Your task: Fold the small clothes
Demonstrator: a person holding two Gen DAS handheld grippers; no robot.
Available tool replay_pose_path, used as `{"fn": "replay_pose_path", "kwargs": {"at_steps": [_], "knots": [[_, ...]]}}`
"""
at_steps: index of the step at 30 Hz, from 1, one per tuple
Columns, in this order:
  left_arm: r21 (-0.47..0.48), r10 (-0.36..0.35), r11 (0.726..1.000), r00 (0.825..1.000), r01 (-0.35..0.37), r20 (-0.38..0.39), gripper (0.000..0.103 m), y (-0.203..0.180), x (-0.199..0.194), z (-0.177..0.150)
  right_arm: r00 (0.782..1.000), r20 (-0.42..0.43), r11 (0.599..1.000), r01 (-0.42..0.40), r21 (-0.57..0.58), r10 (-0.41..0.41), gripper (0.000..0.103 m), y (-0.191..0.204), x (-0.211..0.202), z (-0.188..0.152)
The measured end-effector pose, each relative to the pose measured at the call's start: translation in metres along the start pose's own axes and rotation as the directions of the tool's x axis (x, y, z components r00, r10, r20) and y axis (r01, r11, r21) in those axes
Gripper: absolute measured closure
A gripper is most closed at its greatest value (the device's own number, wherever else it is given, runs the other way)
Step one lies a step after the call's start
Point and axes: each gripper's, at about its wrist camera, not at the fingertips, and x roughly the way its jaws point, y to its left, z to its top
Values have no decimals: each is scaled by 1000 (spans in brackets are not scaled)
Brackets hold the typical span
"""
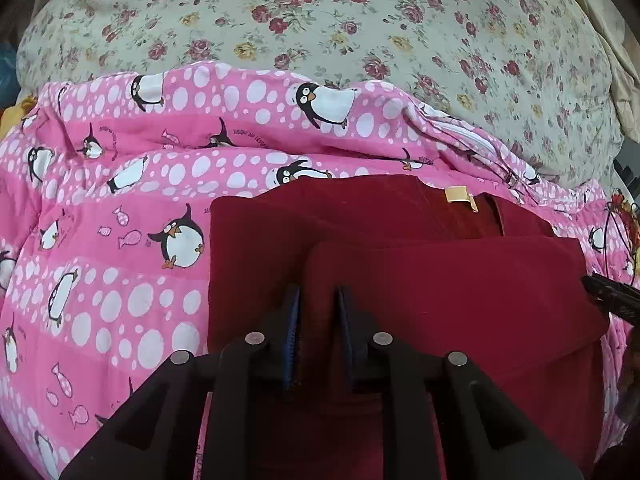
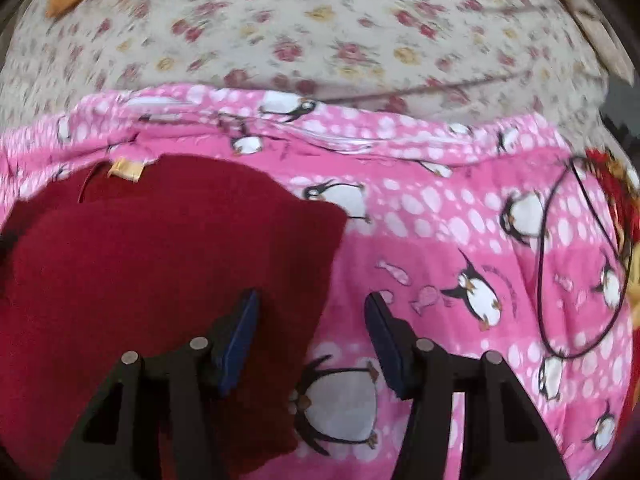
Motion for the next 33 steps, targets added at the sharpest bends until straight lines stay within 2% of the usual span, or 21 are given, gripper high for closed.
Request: {"fn": "replay_pose_path", "kwargs": {"at_steps": [3,6,7,9,11,14,17,21,26,33], "knots": [[-14,-5,1000,1000,5,-3,93,1,-1,0,995,46,995,-86,46,84,50,-3,-29,-6],[-12,5,1000,1000,-5,9,92,0,-1,-2,989,54,990,-141,-11,141,50,10,-46,-24],[0,16,1000,1000,-16,18,91,-2,-2,-4,991,12,989,-136,-59,137,50,20,-38,-30],[11,33,999,999,-33,28,90,-5,-5,-7,996,-55,993,-81,-86,76,49,27,-16,-39],[22,45,999,998,-46,37,89,-6,-10,-9,995,-41,995,-95,-31,94,49,23,-16,-38],[31,54,998,998,-56,44,88,-7,-22,-12,992,-12,991,-127,36,128,49,19,-42,-40],[12,39,999,998,-39,53,88,-5,-34,-16,993,-1,992,-122,17,122,48,25,-68,-55],[10,36,999,997,-37,72,88,-3,-50,-23,978,-51,979,-203,9,204,41,36,-88,-86],[32,39,999,994,-42,102,88,-7,-72,-36,975,-87,978,-208,-21,205,41,49,-92,-121],[44,47,998,988,-54,145,88,-8,-95,-48,979,-81,982,-187,2,187,41,53,-95,-141]]}}
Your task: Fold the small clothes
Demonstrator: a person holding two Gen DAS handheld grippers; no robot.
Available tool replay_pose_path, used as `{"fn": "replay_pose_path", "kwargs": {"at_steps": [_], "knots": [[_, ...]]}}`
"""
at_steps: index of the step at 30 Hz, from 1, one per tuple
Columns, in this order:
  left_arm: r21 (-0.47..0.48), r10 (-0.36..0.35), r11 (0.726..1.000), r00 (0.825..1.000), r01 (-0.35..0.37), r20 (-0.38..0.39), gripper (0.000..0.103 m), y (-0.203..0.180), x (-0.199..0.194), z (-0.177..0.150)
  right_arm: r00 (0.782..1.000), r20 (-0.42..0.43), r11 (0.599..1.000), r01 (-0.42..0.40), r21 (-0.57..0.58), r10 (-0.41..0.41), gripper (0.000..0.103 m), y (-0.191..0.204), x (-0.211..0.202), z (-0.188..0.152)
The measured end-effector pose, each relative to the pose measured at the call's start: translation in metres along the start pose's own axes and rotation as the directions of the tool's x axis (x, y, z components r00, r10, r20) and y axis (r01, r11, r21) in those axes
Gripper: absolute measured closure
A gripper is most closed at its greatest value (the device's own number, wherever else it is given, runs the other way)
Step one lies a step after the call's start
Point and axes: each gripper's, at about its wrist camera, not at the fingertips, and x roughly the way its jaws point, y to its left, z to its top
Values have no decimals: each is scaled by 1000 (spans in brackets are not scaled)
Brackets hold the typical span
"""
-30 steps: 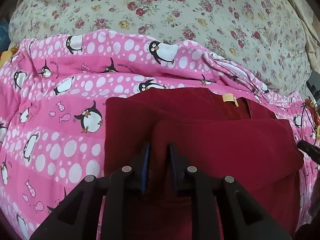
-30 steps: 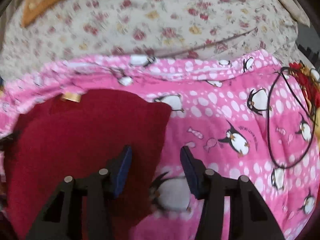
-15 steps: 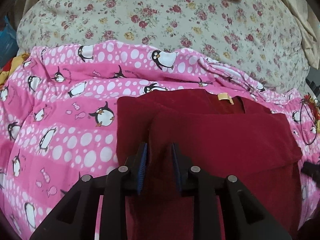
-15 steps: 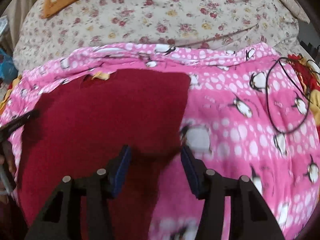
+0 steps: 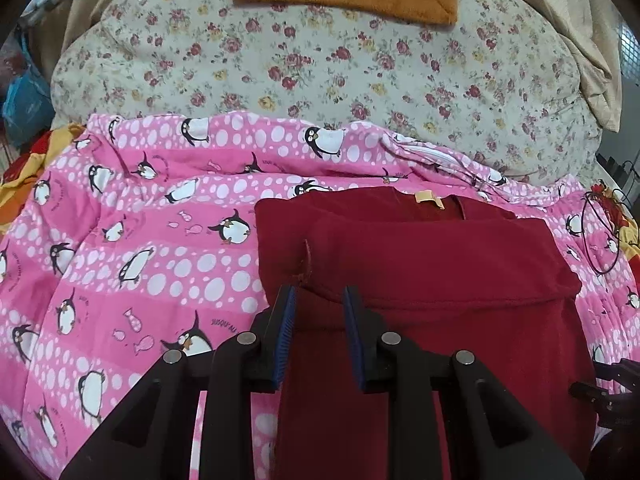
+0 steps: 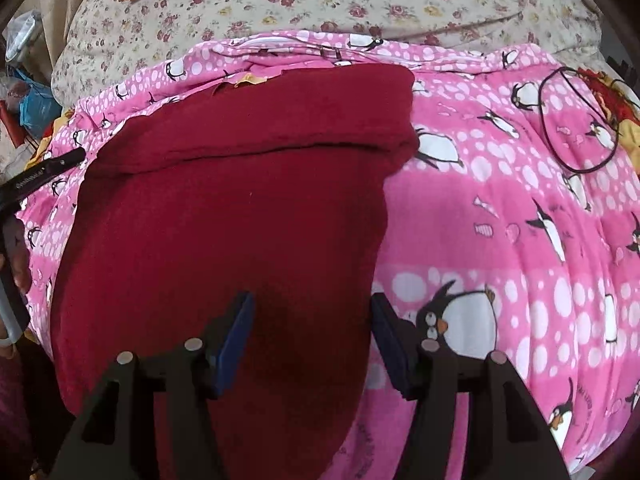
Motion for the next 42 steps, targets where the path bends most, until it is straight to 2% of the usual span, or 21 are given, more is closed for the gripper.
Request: {"fn": "replay_pose_path", "kwargs": {"at_steps": [11,22,27,29,31,34,42], "knots": [[2,-31,1000,999,31,-35,88,-3,-6,-25,997,25,997,74,-8,-74,41,10,1,-8],[32,-59,998,997,61,-58,88,-17,-14,-45,996,53,997,76,-25,-75,41,11,0,-11],[10,-69,997,995,70,-66,88,-12,-20,-53,994,70,995,91,-44,-87,42,13,0,-14],[-1,-71,997,995,71,-71,88,-10,-22,-56,993,76,993,98,-61,-93,46,15,0,-14],[-9,-70,998,995,69,-76,88,-8,-23,-60,992,80,991,106,-77,-99,60,16,-1,-14],[-12,-63,998,995,62,-78,88,-7,-26,-65,992,82,989,109,-104,-101,72,19,-2,-15],[-21,-65,998,995,64,-77,88,-4,-34,-75,989,95,985,125,-122,-114,86,22,-6,-18]]}}
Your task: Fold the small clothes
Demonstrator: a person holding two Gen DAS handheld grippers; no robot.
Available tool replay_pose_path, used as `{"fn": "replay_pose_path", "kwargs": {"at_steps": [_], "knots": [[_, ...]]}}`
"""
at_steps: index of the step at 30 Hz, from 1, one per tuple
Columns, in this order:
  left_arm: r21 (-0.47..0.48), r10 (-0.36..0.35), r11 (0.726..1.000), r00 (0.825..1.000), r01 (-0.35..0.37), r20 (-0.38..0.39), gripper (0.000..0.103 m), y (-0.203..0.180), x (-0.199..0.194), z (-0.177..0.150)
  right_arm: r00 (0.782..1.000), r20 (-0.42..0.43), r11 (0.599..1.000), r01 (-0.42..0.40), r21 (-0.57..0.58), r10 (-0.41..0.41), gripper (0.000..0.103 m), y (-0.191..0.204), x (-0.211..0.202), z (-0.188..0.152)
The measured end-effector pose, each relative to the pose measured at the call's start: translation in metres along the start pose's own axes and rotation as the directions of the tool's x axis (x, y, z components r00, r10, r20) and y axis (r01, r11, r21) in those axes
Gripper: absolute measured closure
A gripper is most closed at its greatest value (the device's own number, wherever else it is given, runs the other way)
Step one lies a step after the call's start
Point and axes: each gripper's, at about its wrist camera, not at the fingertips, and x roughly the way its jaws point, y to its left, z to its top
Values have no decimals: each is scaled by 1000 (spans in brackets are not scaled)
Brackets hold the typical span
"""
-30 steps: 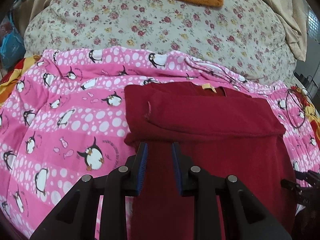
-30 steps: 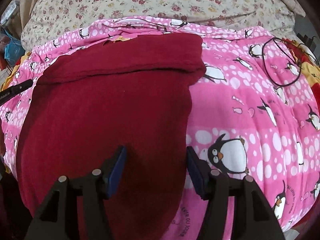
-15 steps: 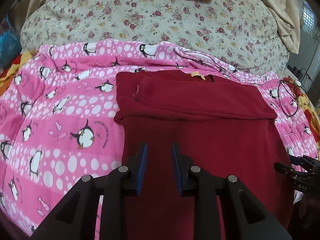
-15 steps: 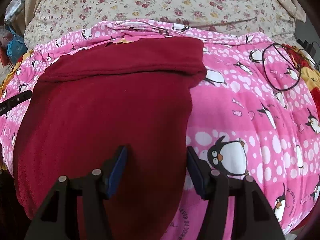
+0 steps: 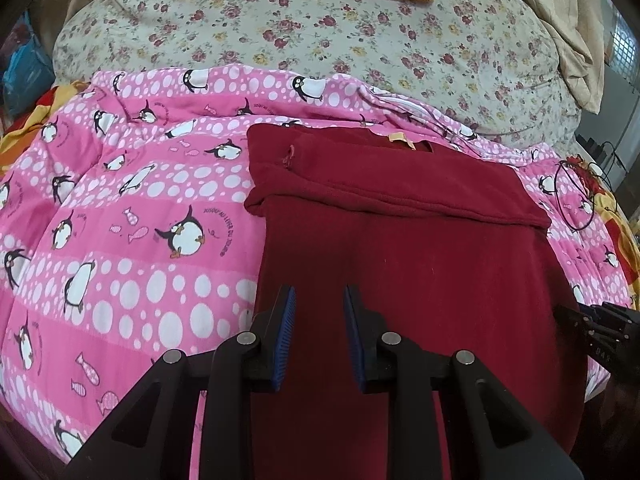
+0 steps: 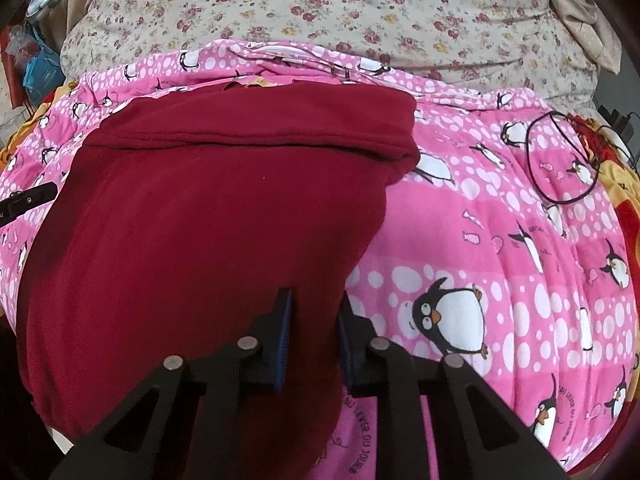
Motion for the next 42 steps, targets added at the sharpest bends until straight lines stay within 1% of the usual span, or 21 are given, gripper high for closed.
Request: {"fn": "replay_pose_path", "kwargs": {"at_steps": [2,6,11,16,21,29,31,33,35,36,37,39,41,42], "knots": [[5,4,1000,1000,-4,-2,88,0,0,-3,1000,3,1000,13,-18,-13,88,3,-2,-1],[14,14,1000,1000,-14,-14,88,-1,0,-8,999,8,999,39,-38,-38,89,7,-6,-1],[5,21,1000,1000,-21,-8,88,2,-2,-11,999,13,998,41,-37,-40,89,5,-8,-2],[-12,23,1000,999,-23,-23,88,7,-1,-14,999,16,999,38,-31,-37,89,5,-8,-2],[-21,25,999,999,-25,-22,88,9,-2,-16,999,17,999,39,-32,-39,89,6,-8,-3],[-16,27,999,999,-27,-24,88,8,-2,-17,999,20,999,38,-30,-37,89,6,-9,-3],[-9,36,999,999,-36,-37,88,9,-4,-21,999,21,999,37,-33,-36,91,6,-10,-3],[-15,34,999,999,-35,-35,88,11,-12,-29,999,11,997,51,-51,-50,91,0,-13,-2],[-29,32,999,999,-33,-34,88,16,-19,-37,999,-4,999,34,-4,-34,92,-17,-16,-1],[-38,32,999,999,-34,-40,88,19,-22,-44,999,-4,999,49,12,-49,96,-22,-17,0],[-45,35,998,998,-38,-51,88,22,-24,-49,998,1,998,60,27,-60,96,-30,-18,-1],[-57,33,998,996,-37,-79,88,26,-25,-58,999,11,997,-42,59,41,96,-38,-26,-4],[-79,12,997,994,-21,-112,88,31,-28,-69,996,14,995,-85,44,85,94,-37,-38,-11],[-101,-8,995,993,-4,-119,88,35,-30,-74,993,-11,993,-116,15,116,85,-35,-44,-17]]}}
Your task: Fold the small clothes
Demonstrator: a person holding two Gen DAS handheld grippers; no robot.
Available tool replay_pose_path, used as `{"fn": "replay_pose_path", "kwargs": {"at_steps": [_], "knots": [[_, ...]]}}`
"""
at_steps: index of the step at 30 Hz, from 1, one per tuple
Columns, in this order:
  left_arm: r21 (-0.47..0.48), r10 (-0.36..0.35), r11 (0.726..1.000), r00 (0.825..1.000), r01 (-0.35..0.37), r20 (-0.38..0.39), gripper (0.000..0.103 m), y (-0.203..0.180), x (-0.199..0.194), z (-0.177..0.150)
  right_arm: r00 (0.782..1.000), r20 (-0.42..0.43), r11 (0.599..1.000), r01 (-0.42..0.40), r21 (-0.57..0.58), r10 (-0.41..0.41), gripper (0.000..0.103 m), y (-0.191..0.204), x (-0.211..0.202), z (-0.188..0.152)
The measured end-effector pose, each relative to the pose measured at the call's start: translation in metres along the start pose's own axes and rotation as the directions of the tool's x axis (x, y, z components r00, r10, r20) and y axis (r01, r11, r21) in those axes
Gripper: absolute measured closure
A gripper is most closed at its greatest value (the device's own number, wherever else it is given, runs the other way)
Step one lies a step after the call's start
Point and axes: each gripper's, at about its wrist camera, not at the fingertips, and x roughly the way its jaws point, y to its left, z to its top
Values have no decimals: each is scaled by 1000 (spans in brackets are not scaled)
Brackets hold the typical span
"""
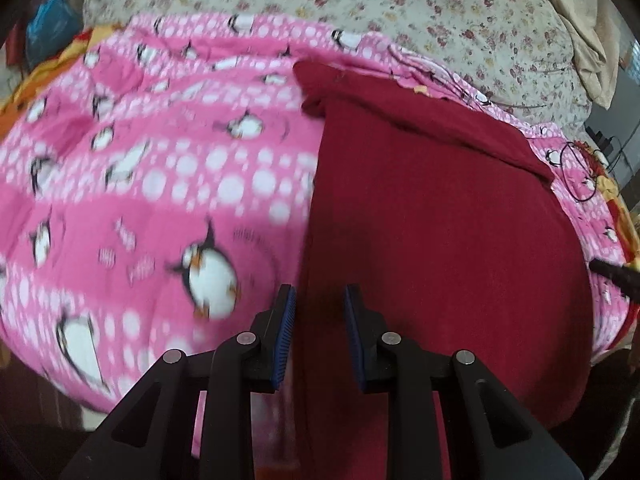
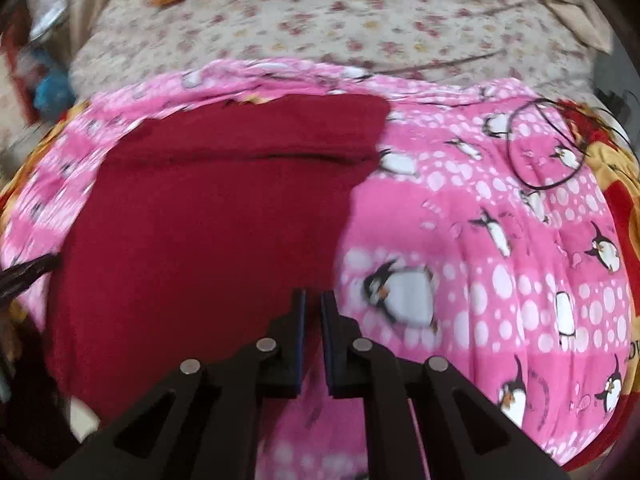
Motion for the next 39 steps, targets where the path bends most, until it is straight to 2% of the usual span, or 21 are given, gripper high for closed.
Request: {"fn": "replay_pose_path", "kwargs": {"at_steps": [1,3,6,8,14,15,17,18,19,22,27,29,30,31,32,33,35,37,38,39], "knots": [[-16,-18,1000,1000,18,-5,88,2,-2,-4,1000,-21,1000,-19,-13,19,67,2,-3,-4],[-32,-39,999,999,38,-17,88,5,-5,-11,994,-75,997,-80,-20,78,48,6,-10,-20],[-19,-28,999,999,28,-36,88,6,-9,-22,971,-144,981,-192,10,192,48,13,-16,-48],[-20,-21,1000,999,20,-48,88,8,-9,-31,956,-176,972,-233,29,234,48,19,-15,-65],[-89,-68,994,994,61,-82,88,20,-10,-48,939,-231,967,-241,84,254,48,30,11,-99],[-94,-75,993,993,66,-89,88,21,-11,-51,943,-220,968,-237,87,250,48,32,12,-100],[-106,-85,992,991,75,-100,88,23,-11,-58,946,-191,965,-252,75,262,60,38,11,-101],[-112,-92,990,990,79,-109,88,23,-10,-60,944,-179,961,-272,60,278,85,42,12,-103],[-117,-97,990,988,83,-123,88,24,-8,-63,944,-177,961,-272,48,277,94,45,14,-102],[-116,-102,989,985,86,-136,87,23,-8,-66,945,-184,962,-271,24,270,95,44,13,-100],[-115,-114,989,981,97,-155,77,18,-2,-70,942,-165,956,-282,77,291,94,23,-2,-97],[-86,-92,993,984,79,-153,74,11,-1,-71,931,-192,949,-297,103,312,87,20,3,-100],[-71,-82,995,985,72,-153,72,8,-1,-71,926,-206,948,-296,119,315,66,19,9,-102],[-57,-75,996,985,67,-154,71,6,-1,-73,921,-211,943,-304,133,326,50,23,14,-104],[-44,-68,997,985,62,-156,71,4,0,-74,909,-204,929,-338,148,363,45,27,18,-106],[-27,-60,998,985,56,-160,71,2,1,-74,912,-196,931,-338,134,360,43,33,18,-106],[-7,-54,999,983,53,-176,73,0,2,-75,930,-187,949,-309,64,315,49,47,19,-106],[-17,-81,997,977,79,-199,92,2,1,-73,935,-166,949,-307,72,315,95,46,19,-105],[-21,-88,996,975,86,-203,102,3,-1,-72,929,-159,942,-324,91,335,96,44,18,-103],[-27,-105,994,974,102,-203,103,3,-4,-69,918,-149,928,-351,121,367,96,38,14,-101]]}}
